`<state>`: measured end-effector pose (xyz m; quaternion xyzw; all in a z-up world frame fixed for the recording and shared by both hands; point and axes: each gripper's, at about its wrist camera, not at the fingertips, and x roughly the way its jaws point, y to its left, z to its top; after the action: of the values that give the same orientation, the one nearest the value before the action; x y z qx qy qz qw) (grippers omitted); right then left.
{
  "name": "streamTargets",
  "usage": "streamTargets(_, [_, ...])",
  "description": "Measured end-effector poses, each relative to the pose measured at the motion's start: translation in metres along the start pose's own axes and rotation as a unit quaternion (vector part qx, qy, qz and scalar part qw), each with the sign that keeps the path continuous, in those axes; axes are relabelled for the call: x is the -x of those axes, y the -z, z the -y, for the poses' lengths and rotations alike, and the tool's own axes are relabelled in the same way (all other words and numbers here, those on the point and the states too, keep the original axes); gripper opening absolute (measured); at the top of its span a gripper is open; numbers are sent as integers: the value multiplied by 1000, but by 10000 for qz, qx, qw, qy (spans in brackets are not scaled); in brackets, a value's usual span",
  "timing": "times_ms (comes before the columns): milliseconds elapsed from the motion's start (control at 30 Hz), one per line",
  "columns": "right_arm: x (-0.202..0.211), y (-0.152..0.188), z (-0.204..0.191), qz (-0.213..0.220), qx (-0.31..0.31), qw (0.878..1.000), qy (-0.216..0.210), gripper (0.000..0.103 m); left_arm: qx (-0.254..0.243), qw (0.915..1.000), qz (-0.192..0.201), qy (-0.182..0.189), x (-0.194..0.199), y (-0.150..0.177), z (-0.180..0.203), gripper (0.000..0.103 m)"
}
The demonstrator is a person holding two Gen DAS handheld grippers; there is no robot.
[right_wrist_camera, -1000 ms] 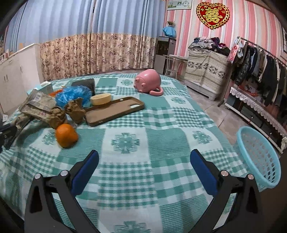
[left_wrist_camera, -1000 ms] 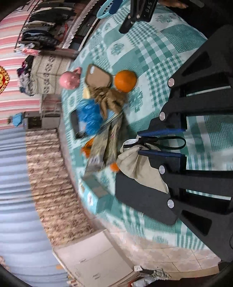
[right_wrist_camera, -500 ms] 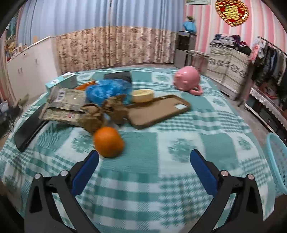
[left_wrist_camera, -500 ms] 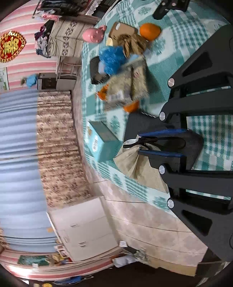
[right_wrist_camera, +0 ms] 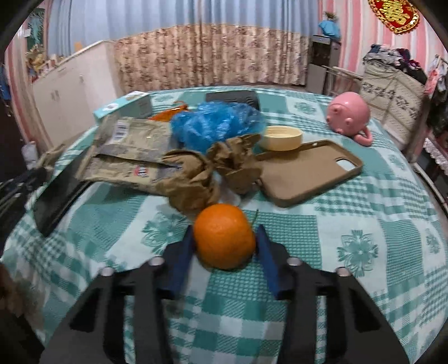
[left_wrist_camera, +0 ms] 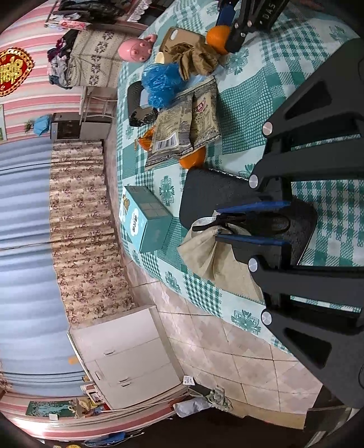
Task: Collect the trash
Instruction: 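Carry cloth and orange to the blue basket while opening the left tool over it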
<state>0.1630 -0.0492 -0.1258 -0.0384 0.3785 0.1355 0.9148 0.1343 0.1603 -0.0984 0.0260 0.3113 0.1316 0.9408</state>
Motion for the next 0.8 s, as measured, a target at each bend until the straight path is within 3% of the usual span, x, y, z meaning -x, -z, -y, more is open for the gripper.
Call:
streamTargets(167, [27, 5, 29, 168, -246, 9995, -31, 37, -316, 9995, 87, 0, 12, -7, 23, 14])
streamTargets(400, [92, 10, 113, 559, -897, 9933, 476, 37, -572, 9948, 512, 666, 59, -37, 85, 14])
streamTargets(600, [151, 27, 199, 793, -1362, 9791, 1283, 37, -902, 9799, 757, 1609, 91, -60, 171, 15])
streamTargets(800, [192, 60, 276, 838, -1776, 9596, 2017, 37, -1314, 9569, 799, 2465, 108, -58, 263, 14])
